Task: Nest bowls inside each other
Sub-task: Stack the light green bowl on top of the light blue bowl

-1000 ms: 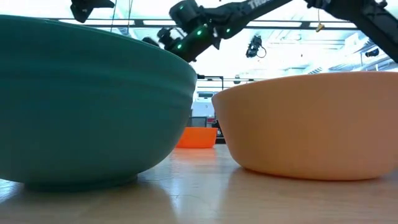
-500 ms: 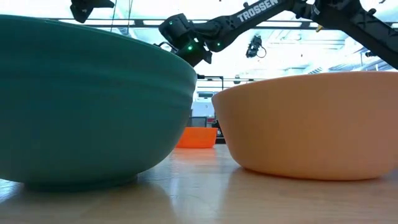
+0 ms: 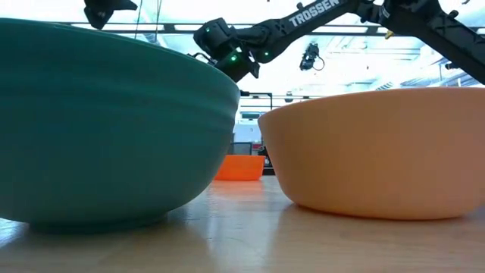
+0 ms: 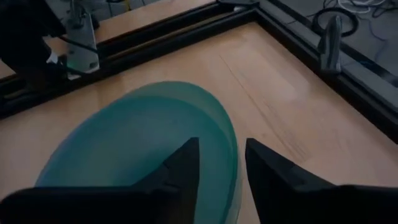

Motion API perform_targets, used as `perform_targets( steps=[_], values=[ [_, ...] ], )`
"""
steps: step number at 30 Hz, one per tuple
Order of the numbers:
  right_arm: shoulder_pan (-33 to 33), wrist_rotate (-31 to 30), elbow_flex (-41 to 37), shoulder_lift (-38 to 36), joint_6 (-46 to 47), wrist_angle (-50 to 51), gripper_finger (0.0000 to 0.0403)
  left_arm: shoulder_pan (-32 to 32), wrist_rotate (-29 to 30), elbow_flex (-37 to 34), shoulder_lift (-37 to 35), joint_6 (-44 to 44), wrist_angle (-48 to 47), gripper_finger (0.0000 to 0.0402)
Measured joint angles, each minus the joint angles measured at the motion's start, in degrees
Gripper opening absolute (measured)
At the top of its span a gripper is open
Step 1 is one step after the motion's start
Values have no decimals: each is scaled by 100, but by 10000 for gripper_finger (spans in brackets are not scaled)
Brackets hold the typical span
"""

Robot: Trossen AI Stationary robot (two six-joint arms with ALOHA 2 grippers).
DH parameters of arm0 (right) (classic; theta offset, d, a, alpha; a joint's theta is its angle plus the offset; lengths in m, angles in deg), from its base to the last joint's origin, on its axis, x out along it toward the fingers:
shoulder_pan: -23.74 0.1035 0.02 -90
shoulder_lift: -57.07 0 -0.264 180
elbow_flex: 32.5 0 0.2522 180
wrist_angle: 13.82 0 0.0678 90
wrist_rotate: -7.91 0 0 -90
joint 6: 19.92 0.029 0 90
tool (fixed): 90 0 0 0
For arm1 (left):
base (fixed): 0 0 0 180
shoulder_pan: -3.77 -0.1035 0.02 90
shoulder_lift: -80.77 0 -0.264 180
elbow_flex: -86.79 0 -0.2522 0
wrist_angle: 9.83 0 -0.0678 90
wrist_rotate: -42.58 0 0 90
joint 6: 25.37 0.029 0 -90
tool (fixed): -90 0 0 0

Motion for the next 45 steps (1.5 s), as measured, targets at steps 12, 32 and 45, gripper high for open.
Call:
perform_targets(
  steps=[12,32,45],
  values=[
    [137,-887,35,-404,-667,358,97,0,0,0,0,-35,-351,138],
    [179,-245,33,-343,139,1194,71,0,0,0,0,-39,-366,138],
    [196,-202,33,-343,427,1564,57,0,0,0,0,-39,-366,138]
  ],
)
